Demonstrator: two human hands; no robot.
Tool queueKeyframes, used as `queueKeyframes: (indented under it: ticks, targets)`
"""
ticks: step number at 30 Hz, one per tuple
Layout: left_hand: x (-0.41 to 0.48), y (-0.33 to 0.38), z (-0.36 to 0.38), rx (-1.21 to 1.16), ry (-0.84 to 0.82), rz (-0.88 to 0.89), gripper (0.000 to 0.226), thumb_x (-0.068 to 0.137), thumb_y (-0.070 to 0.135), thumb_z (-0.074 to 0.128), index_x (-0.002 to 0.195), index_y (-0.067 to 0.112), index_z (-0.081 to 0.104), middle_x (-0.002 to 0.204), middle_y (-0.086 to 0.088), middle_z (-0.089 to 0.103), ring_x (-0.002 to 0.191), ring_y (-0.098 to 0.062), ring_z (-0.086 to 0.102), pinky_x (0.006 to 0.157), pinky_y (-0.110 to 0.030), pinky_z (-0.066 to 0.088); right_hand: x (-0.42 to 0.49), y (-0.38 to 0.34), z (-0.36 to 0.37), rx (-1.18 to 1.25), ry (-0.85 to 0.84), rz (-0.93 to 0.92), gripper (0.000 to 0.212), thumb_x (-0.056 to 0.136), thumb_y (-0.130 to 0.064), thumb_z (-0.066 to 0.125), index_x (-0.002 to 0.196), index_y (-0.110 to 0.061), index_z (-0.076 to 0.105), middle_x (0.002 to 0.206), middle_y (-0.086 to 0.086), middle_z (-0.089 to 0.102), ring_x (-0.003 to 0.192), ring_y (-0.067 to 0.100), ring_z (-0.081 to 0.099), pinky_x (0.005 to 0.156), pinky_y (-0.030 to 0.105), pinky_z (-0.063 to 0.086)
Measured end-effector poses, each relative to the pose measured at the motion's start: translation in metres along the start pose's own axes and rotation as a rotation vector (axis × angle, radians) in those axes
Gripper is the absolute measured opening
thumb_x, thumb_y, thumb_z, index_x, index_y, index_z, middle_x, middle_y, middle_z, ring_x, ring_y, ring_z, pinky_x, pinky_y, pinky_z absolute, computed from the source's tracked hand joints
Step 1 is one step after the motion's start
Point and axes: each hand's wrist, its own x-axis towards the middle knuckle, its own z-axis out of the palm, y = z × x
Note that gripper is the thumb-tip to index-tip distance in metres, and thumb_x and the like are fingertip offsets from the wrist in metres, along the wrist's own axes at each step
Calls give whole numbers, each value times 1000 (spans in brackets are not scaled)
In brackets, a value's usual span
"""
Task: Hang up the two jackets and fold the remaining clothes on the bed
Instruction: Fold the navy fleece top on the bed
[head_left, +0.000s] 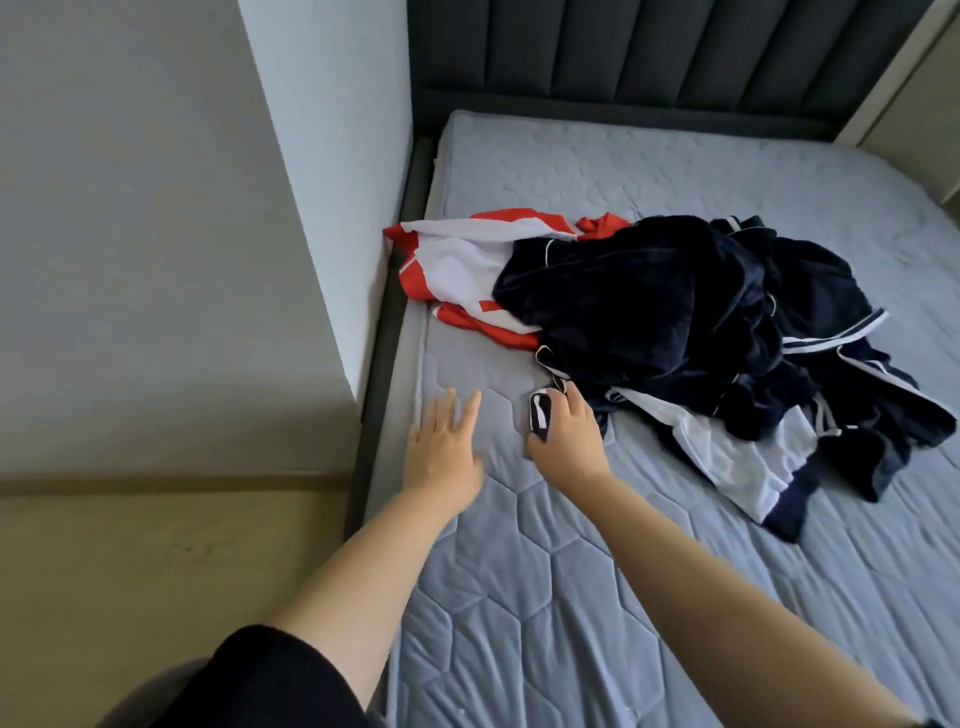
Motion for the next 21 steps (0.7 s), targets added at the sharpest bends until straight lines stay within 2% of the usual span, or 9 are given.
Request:
queueKeyframes:
  ticks: [3,6,8,11,14,16,18,20,21]
  targets:
    - [0,-33,29,13,-57,-54,69,97,29,41,151,26,-2,159,-4,-2,146,-26,-1,117,-45,10,32,2,2,-161,-4,-32,60,90,-26,55,141,-8,30,157,12,8,144,26,11,114,41,15]
    - [-3,-57,44,136,-96,-114,65,98,34,34,151,27,-4,159,5,-4,146,-28,-1,115,-51,6,67,6,-8,-346,118,-43,63,91,-25,54,145,-9,24,157,13,4,144,27,7,114,47,10]
    - [2,-56,46,140,-89,-96,65,98,34,34,150,29,-5,159,3,-5,146,-27,-3,115,-51,5,85,10,-17,-437,189,-23,66,90,-19,55,146,-10,21,157,15,2,144,29,6,114,50,11]
    - [9,-44,46,79,-123,-88,65,98,32,35,150,30,-4,159,0,-6,145,-29,-6,117,-46,5,100,22,-26,-640,205,38,77,85,-6,58,148,-12,15,157,16,-2,144,32,3,112,58,12]
    - [11,-42,47,48,-107,-116,65,97,31,38,150,28,1,159,-1,-6,145,-29,-8,117,-46,5,108,34,-33,-715,239,104,60,84,0,56,138,-11,33,156,17,0,144,34,4,110,61,11]
    - [12,-42,46,35,-75,-125,65,97,29,40,151,27,4,159,-1,-7,145,-26,-10,117,-44,5,114,40,-38,-795,245,39,42,85,-2,56,125,-11,47,154,17,13,142,33,12,110,62,10]
    - [14,-41,43,-1,-56,-136,64,96,27,41,151,26,7,159,-1,-7,145,-23,-10,117,-43,4,116,41,-41,-766,240,-9,32,86,-1,52,117,-9,52,138,15,42,132,31,32,112,59,12]
    - [15,-37,37,-107,-19,-136,63,94,21,44,150,22,15,159,-3,0,146,-22,-3,116,-40,7,111,33,-44,-485,225,53,29,85,2,47,112,-7,51,112,13,61,113,32,49,111,48,24]
    - [17,-35,34,-208,31,-132,60,93,16,46,148,17,23,158,-6,8,146,-22,4,116,-38,10,107,25,-47,-289,209,94,27,85,2,46,110,-6,51,105,12,63,106,33,53,103,41,34]
